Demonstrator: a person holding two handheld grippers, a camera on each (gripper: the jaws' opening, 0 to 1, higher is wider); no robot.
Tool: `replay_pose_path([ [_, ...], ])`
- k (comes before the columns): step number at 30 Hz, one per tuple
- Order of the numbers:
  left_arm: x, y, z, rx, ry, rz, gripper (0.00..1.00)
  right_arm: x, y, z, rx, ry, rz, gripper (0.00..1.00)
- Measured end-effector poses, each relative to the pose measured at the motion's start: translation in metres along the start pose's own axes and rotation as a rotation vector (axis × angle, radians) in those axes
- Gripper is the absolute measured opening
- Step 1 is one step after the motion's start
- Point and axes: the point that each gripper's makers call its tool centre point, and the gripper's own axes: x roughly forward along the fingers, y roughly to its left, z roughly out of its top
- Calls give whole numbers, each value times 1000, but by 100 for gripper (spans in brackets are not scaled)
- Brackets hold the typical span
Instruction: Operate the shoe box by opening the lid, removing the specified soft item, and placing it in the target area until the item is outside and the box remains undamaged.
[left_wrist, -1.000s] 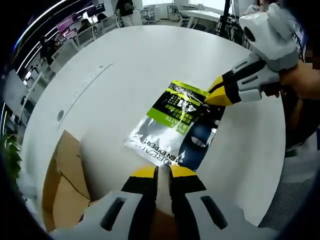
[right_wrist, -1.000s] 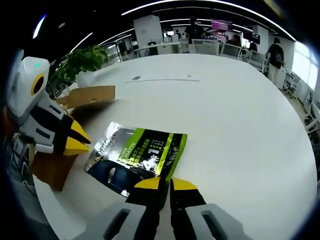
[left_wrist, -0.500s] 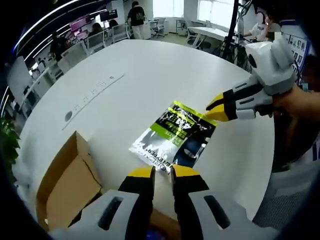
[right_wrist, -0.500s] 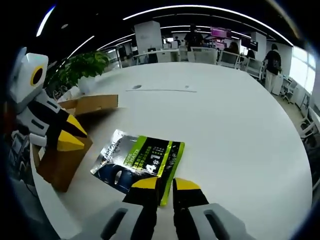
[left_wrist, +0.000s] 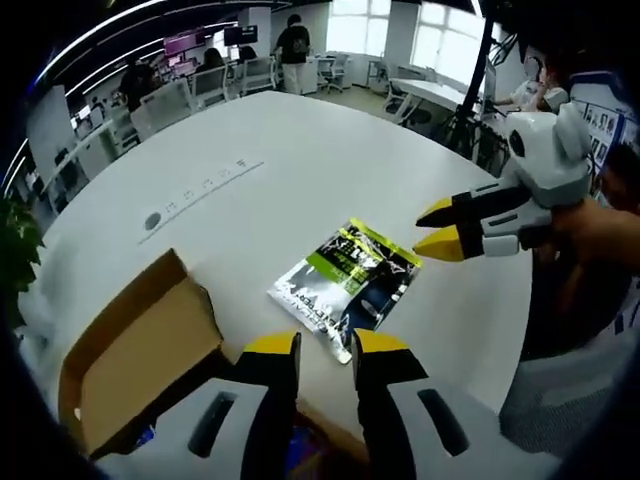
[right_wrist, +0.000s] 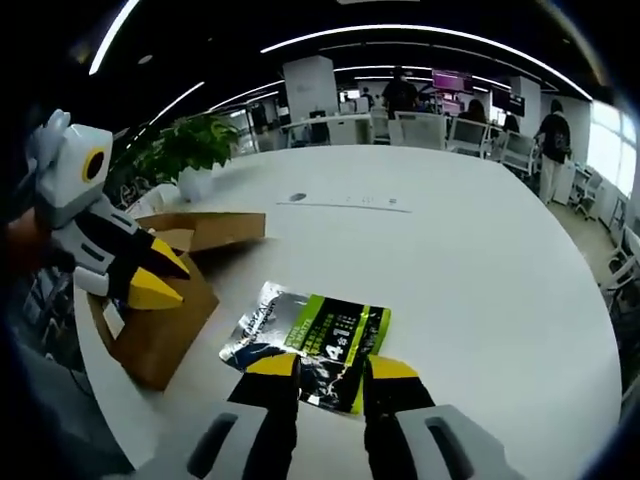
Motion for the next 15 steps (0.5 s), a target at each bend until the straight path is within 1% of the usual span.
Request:
replay_pose_path([
  [7, -14, 7, -10, -13, -10, 6, 26, -6, 24, 11, -34, -13, 51, 30],
  [10, -21, 12, -13, -19, -17, 13, 28, -8, 36, 17, -54, -18, 75, 32],
  [15, -39, 17, -13, -58, -60, 16, 30, -8, 57, 29, -60, -28, 122, 36],
])
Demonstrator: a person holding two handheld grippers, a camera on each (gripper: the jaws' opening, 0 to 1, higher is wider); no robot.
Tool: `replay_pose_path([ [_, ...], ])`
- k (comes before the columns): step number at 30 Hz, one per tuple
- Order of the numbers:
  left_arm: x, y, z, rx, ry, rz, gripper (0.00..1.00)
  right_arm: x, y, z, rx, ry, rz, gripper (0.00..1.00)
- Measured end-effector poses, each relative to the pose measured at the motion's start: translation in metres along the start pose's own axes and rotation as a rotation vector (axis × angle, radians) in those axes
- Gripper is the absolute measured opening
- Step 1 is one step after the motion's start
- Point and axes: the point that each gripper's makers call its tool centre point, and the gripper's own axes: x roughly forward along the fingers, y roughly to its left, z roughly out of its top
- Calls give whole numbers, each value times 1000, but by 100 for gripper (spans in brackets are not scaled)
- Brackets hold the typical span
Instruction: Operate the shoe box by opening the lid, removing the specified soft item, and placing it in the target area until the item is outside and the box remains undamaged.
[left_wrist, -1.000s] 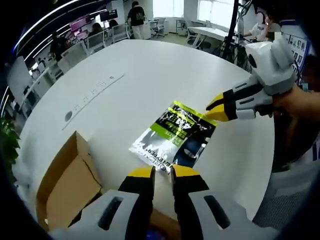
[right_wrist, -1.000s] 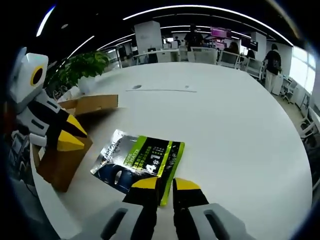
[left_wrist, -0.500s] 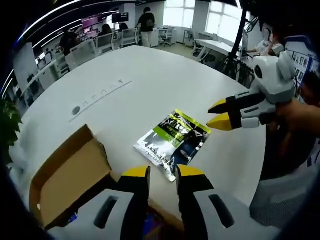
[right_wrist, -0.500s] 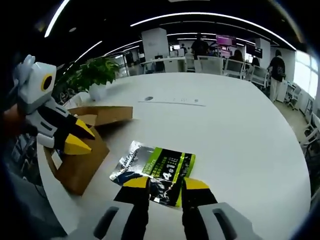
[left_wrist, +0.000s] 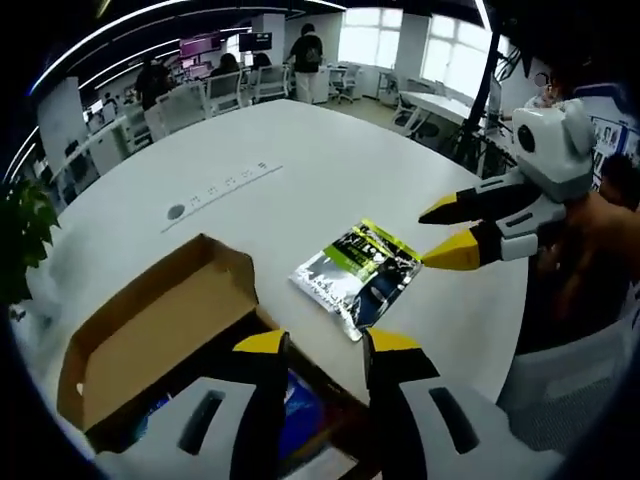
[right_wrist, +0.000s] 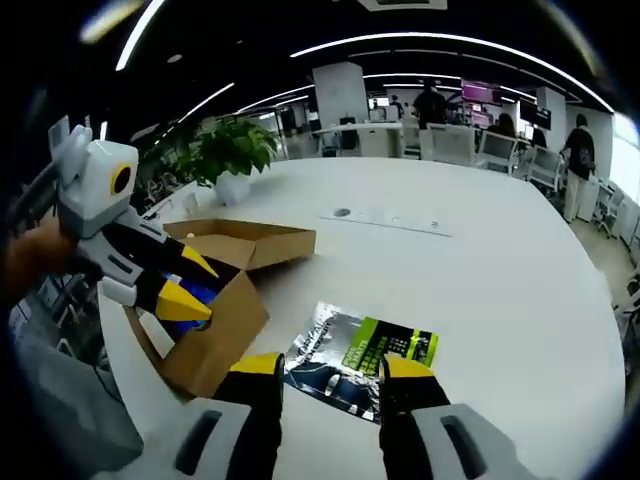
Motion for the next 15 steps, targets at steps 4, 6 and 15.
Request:
replay_pose_path([
  [4, -14, 4, 0, -6, -31, 7, 33, 3, 18, 9, -19, -7, 39, 38],
  [6, -21, 7, -2, -14, -47, 15, 35, 6, 28, 12, -12, -9, 66, 39],
  [15, -44, 27, -19, -27, -76, 73, 41, 17, 55, 18, -52, -8, 123, 41],
])
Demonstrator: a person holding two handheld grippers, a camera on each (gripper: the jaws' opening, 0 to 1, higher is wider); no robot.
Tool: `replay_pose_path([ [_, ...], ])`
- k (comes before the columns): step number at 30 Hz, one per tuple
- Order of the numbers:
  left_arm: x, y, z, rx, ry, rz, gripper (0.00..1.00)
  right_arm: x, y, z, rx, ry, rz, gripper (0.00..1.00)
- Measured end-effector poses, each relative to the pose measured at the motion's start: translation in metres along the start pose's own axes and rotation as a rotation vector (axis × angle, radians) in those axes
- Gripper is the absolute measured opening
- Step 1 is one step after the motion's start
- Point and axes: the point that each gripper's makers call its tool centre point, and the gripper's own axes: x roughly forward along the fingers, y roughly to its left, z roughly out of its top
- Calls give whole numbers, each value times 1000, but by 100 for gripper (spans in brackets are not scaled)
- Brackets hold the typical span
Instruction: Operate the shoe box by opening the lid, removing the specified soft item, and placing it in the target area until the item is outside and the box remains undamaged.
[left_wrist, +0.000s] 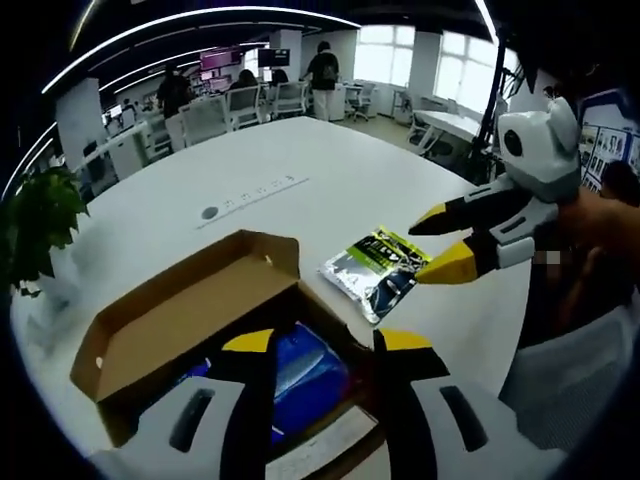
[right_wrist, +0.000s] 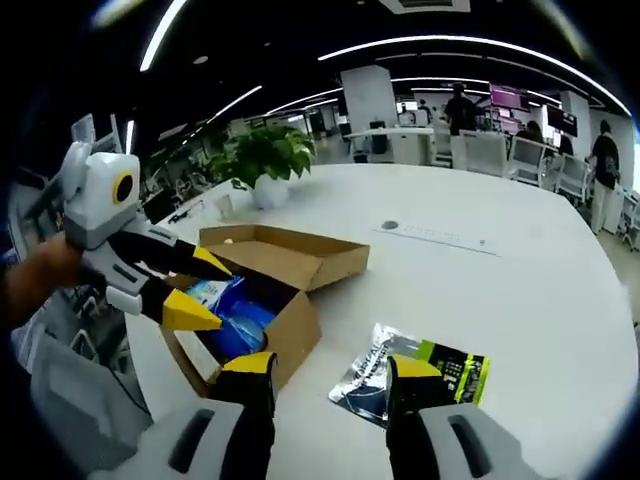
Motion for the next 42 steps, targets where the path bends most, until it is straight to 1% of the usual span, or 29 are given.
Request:
replay_pose_path([
  [4, -12, 11, -8, -15, -20, 11, 43, 5, 14, 5, -20, -3, 34, 43],
  [11, -30, 32, -20, -59, -48, 46, 46, 16, 33, 11, -56, -5, 81, 43],
  [19, -48, 52, -36, -83, -68, 83, 51, 33, 57, 16, -86, 5, 135, 43],
  [22, -52, 55, -41, -94, -74, 76, 53, 37, 64, 16, -89, 10, 150, 42],
  [25, -60, 60, -49, -103, -82, 90, 55, 44, 75, 15, -91, 14, 174, 42],
  [30, -70, 69, -59, -115, -86, 115, 55, 56, 89, 14, -104, 21, 199, 40],
  [37, -86, 80, -69, -134, -110, 130, 57, 72, 105, 12, -99, 31, 227, 36],
  [42, -96, 83, -78, -145, -123, 138, 61, 85, 121, 9, -106, 50, 254, 34],
])
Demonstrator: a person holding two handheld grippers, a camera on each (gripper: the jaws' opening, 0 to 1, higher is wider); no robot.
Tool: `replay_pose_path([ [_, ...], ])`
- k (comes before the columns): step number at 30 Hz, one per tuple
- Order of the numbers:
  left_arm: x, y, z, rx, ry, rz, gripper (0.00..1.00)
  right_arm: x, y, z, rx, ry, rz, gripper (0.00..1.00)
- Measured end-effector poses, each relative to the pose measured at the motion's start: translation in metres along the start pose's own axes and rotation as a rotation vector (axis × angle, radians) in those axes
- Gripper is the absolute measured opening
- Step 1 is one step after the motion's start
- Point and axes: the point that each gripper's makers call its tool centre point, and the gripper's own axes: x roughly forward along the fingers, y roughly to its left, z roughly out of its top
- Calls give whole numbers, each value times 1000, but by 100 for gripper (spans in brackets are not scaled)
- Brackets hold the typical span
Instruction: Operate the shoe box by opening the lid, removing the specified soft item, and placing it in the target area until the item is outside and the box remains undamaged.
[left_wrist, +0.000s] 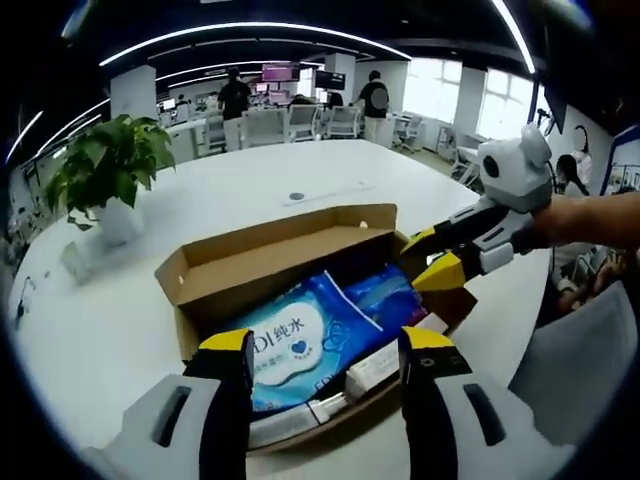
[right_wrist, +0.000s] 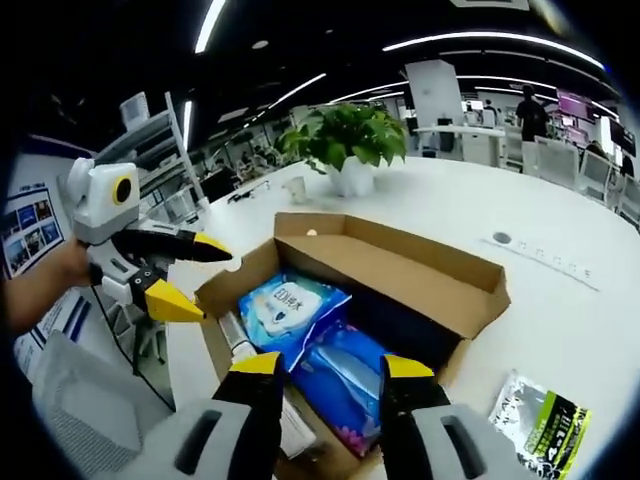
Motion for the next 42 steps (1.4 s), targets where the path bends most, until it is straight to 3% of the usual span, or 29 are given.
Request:
replay_pose_path([
  [17, -21, 16, -23, -28, -24, 9, 69, 52, 22, -5, -11, 71, 41, 25],
  [26, -28, 22, -25, -39, -37, 21, 71, 76, 24, -6, 13, 103, 25, 18],
  [34, -27, 29, -33, -53, -26, 37, 69, 76, 16, -6, 42, 117, -25, 1],
  [42, -23, 29, -35, -54, -10, 43, 68, 63, 11, -5, 39, 78, -62, 0],
])
